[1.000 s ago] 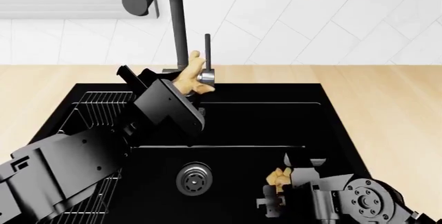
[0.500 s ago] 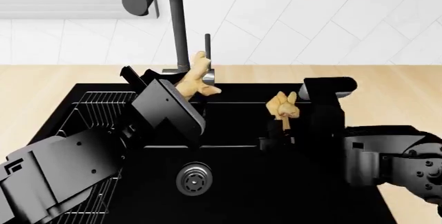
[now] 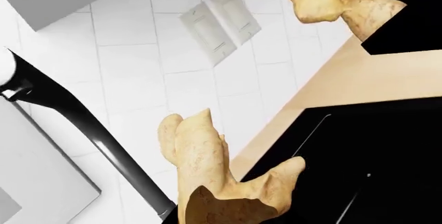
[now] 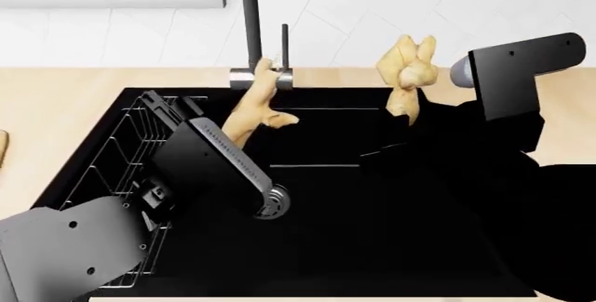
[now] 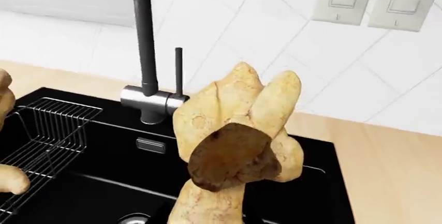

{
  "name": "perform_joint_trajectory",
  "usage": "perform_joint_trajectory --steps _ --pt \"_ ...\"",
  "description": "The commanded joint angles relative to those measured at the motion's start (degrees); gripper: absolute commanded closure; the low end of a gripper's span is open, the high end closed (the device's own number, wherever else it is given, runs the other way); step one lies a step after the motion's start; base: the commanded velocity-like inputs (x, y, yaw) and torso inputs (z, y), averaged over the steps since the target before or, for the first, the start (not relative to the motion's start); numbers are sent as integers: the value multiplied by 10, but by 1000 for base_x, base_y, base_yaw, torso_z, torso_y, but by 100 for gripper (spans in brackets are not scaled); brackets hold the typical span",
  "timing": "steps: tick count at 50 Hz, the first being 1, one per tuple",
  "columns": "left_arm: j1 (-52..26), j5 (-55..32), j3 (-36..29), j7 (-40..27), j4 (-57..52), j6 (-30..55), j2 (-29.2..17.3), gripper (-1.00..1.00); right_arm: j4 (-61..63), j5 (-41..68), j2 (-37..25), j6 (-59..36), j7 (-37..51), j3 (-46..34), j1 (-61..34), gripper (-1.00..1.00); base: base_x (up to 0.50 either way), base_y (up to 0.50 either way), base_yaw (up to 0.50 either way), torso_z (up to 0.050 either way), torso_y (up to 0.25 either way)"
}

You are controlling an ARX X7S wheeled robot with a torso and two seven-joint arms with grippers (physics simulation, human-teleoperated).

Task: Pick the vegetables from the sink and place them on the cutting board.

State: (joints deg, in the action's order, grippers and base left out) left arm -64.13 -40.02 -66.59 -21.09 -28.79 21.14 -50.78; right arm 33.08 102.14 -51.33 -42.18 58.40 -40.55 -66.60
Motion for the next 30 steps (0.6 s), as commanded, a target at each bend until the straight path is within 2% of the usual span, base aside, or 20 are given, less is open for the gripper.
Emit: perform_joint_trajectory --steps 1,16,21,25,30 --pt "10 6 4 -62 -66 16 -29 100 77 19 -14 9 43 22 -20 100 -500 82 0 0 0" --pt "15 -14 27 -101 -67 8 -22 100 98 4 -18 23 40 28 -2 100 -500 96 0 0 0" --pt "44 -27 47 -124 -53 -40 -22 100 117 -34 -24 33 34 32 23 100 -500 289 0 0 0" --pt "79 -15 57 -169 -60 -76 -28 100 159 -79 -42 67 30 54 64 100 -448 389 0 0 0" --pt "105 1 70 -221 -69 -101 -35 100 183 -162 -46 98 15 59 130 100 -106 498 0 0 0"
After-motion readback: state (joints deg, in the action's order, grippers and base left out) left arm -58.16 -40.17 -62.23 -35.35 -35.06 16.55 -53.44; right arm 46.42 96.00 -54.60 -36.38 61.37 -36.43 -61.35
